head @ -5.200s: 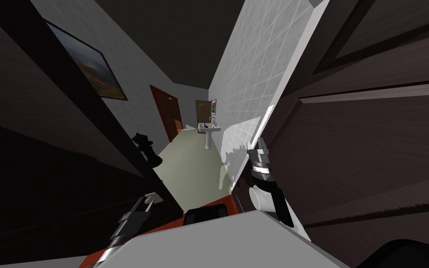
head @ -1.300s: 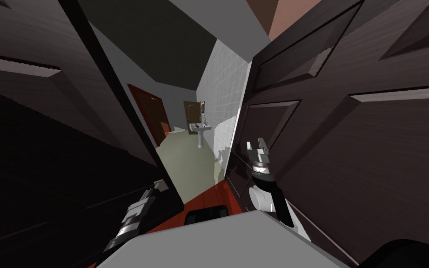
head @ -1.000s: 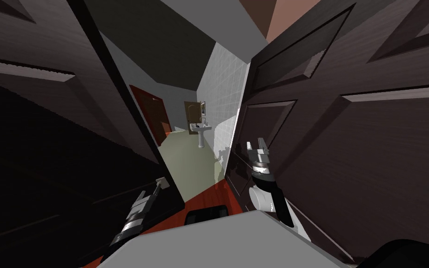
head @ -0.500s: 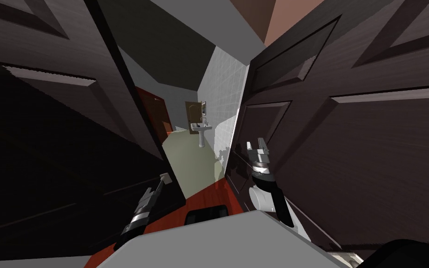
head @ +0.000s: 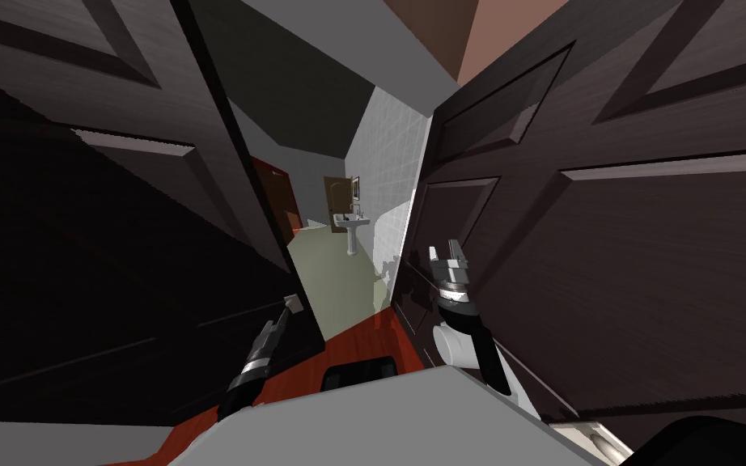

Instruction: Pull the door open

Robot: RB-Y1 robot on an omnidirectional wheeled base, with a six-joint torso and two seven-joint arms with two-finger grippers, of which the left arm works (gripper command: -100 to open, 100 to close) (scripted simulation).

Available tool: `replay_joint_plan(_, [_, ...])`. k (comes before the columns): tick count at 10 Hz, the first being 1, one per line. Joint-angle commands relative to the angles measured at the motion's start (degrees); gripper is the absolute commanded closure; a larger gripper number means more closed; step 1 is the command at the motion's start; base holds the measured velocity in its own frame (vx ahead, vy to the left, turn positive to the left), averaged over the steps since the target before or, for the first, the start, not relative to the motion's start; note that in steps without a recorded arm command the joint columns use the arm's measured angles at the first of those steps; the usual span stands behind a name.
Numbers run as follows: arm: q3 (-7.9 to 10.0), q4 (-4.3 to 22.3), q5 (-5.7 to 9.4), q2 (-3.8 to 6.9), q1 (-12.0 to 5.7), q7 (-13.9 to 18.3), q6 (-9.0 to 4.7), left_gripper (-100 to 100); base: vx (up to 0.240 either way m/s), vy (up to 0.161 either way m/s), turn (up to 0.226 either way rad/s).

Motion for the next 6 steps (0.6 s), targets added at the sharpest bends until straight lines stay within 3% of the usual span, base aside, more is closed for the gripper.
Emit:
replay_joint_plan(1, [-1.13, 0.67, 1.37, 0.01, -0.95, 2.86, 0.69, -100, -0.052, 0.001, 0.025])
replay_joint_plan(2, [-1.13, 0.67, 1.37, 0.01, -0.95, 3.26, 0.69, -100, -0.045, -0.003, 0.016])
replay_joint_plan(4, [-3.07, 2.20, 3.79, 0.05, -2.90, 7.05, 1.80, -100, -0.063, -0.014, 0.038])
replay_joint_plan(5, [-3.07, 2.20, 3.79, 0.05, -2.90, 7.96, 1.80, -100, -0.064, -0.003, 0.010])
replay_joint_plan(6, [-4.04, 2.96, 5.00, 0.06, -3.87, 9.88, 2.36, -100, -0.062, 0.005, 0.029])
